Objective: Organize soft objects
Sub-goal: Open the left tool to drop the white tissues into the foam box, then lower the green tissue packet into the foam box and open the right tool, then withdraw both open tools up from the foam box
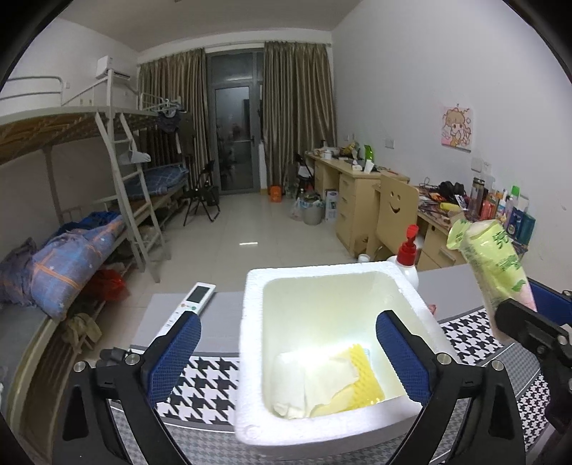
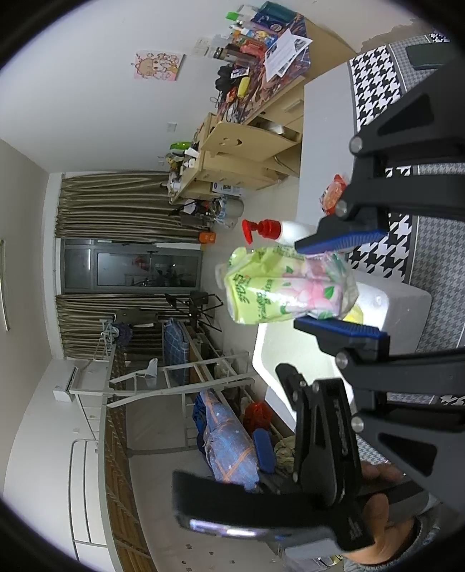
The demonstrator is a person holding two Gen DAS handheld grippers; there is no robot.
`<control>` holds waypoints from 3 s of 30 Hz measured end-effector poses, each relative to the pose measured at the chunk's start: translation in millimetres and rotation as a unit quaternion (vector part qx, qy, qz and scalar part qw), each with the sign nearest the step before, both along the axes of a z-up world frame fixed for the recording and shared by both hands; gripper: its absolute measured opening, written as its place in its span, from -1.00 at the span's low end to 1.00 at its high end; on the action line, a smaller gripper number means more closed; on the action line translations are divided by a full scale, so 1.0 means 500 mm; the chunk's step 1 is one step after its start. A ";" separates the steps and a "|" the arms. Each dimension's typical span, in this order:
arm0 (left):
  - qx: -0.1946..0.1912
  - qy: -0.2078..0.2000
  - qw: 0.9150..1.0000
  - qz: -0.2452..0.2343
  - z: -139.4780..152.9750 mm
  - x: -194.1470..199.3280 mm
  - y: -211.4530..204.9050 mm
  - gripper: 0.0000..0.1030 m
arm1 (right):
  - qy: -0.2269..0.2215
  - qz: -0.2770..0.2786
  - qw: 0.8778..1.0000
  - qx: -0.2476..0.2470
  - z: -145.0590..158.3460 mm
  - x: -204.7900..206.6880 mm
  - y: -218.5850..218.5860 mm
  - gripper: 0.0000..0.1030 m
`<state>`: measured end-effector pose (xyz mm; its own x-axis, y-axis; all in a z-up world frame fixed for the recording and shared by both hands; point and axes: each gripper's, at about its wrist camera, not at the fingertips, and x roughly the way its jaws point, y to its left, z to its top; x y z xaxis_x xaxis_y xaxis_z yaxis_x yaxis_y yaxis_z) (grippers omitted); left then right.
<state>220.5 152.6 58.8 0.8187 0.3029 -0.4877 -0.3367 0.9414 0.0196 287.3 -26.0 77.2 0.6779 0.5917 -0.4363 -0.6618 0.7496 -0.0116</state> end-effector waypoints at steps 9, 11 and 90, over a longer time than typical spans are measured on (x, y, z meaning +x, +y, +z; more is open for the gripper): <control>0.001 -0.010 1.000 0.013 0.004 -0.026 0.029 0.96 | 0.000 0.010 1.000 -0.010 -0.004 0.005 0.028 -0.22; 0.001 -0.012 1.000 0.015 0.004 -0.032 0.034 0.97 | 0.001 0.011 1.000 -0.010 -0.005 0.004 0.034 -0.22; 0.008 -0.032 0.999 0.040 0.024 -0.130 0.022 0.97 | 0.005 0.035 0.999 -0.004 0.004 -0.002 0.034 0.85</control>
